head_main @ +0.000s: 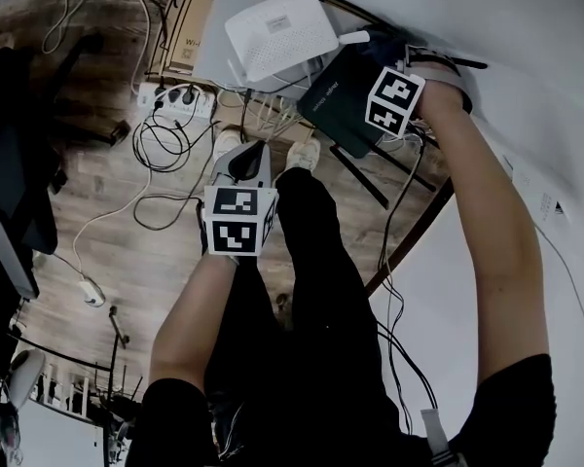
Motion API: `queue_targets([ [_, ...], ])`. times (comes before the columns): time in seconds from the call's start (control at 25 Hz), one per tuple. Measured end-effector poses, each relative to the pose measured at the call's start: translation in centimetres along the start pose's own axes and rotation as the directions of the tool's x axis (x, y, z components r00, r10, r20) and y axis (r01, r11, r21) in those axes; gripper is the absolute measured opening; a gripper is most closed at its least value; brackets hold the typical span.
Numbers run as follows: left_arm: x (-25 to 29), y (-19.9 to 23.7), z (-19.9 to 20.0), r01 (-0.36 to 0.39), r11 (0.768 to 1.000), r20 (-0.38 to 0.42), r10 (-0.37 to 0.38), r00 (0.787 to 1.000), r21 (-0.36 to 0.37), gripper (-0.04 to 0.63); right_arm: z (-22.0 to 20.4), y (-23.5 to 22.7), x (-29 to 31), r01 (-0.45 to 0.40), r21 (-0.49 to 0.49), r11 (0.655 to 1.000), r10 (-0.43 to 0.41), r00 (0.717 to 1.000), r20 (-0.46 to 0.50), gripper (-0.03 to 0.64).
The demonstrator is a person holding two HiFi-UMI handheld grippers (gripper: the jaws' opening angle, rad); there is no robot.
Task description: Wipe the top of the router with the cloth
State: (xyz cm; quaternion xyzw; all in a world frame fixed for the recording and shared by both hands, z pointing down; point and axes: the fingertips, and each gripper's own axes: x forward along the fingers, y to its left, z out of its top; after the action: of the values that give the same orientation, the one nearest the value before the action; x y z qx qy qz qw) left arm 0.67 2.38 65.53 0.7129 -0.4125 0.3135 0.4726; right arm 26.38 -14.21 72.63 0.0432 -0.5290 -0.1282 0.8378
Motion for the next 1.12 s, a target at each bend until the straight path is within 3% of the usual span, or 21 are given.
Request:
queue_targets([
  [0.2,-0.1,0.6,0.3,-0.008,1.000,0.006,0.008,1.000,-0.004,0.002,1.9,-1.6,-0.5,0.040,0.013,0.999,-0.041,0.997,0.064,0.041],
  [0.76,-0.3,0.7,0.4,-0.007,1.000,0.011,0.007,1.000,0.003,0.002,4.5,1.6,-3.4,-0.044,0.040,0.998,0.035,0.979,0.203,0.040],
  [1.12,-0.5,0.4,-0.4,-0.003,1.000,0.003,0.003,1.000,0.013,0.002,7.9,6.5,-7.0,-0.156,0.017,0.988,0.140,0.928,0.346,0.040],
])
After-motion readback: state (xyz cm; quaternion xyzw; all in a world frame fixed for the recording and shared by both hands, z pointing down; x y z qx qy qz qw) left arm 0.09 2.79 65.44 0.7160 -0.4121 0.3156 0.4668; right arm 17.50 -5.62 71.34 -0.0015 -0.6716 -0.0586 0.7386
